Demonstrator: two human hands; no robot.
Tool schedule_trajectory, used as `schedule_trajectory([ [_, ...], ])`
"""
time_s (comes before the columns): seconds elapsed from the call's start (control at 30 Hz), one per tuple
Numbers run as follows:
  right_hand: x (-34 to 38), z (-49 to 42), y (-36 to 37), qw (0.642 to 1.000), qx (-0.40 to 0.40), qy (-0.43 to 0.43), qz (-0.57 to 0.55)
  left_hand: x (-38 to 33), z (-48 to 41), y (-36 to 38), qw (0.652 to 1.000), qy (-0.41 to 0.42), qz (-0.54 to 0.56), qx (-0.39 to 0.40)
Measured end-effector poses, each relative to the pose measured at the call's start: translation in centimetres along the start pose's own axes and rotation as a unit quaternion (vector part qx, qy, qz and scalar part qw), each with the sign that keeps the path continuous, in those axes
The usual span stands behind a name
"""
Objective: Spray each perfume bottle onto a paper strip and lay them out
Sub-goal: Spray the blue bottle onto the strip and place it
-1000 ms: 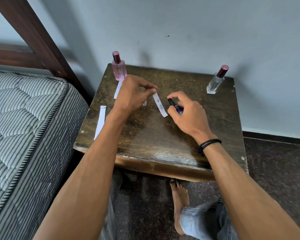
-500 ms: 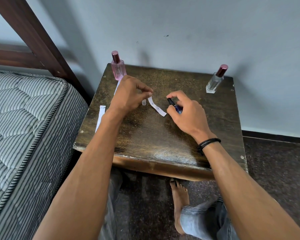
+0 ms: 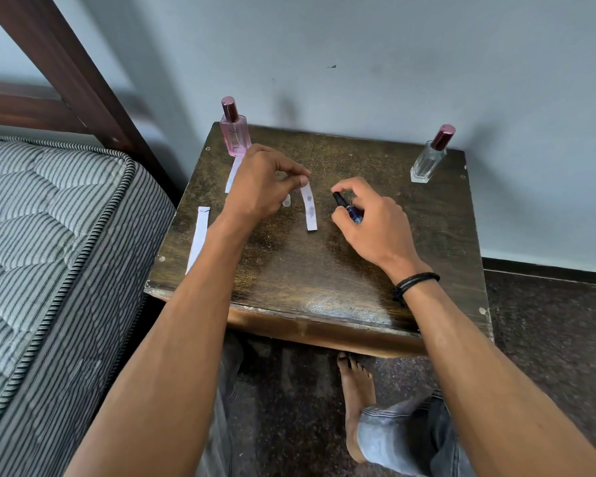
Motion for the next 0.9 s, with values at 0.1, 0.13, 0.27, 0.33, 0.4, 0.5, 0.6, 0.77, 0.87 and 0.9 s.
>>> schedule_trajectory([
  [0.1,0.0,0.0,0.0,1.000,0.002,0.002,0.000,0.1,0.1,0.5,1.000,-0.017,0.000,0.001],
  [0.13,0.0,0.0,-0.1,1.000,0.002,0.003,-0.001,0.1,0.2,0.5,1.000,-0.025,-0.002,0.000],
  [0.27,0.1,0.0,-0.1,1.000,0.002,0.004,0.000,-0.2,0.3,0.5,0.999,-0.046,-0.005,0.012],
  [0.33,0.1,0.0,-0.1,1.000,0.002,0.005,0.001,-0.3,0.4,0.4,0.998,-0.055,0.000,0.020],
  [0.4,0.1,0.0,-0.1,1.000,0.003,0.006,0.002,-0.3,0.4,0.2,0.998,-0.064,0.004,0.022],
  [0.5,0.0,-0.1,0.0,1.000,0.002,0.003,0.003,-0.4,0.5,-0.1,0.997,-0.080,0.016,0.016],
  [0.6,0.0,0.0,0.0,1.000,0.001,-0.001,0.004,-0.4,0.5,-0.6,0.996,-0.084,0.025,0.004],
  [0.77,-0.1,0.0,0.1,1.000,0.000,-0.007,0.001,-0.4,0.5,-1.5,0.995,-0.096,0.024,0.011],
  [0.87,-0.3,0.0,0.2,1.000,-0.002,-0.009,-0.003,-0.1,0.8,-1.7,0.991,-0.095,0.034,0.089],
  [0.9,-0.3,0.0,0.2,1.000,-0.002,-0.010,-0.004,0.1,0.9,-1.6,0.988,-0.095,0.040,0.119],
])
Point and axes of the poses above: each hand's wrist, its own z-axis away from the middle knuckle, its own y-axis out of the palm, x = y × z, the point moved 4 cm from there along -z, towards the middle knuckle, and after that the axes turned 7 degrees about -x, right-handed, at the moved point
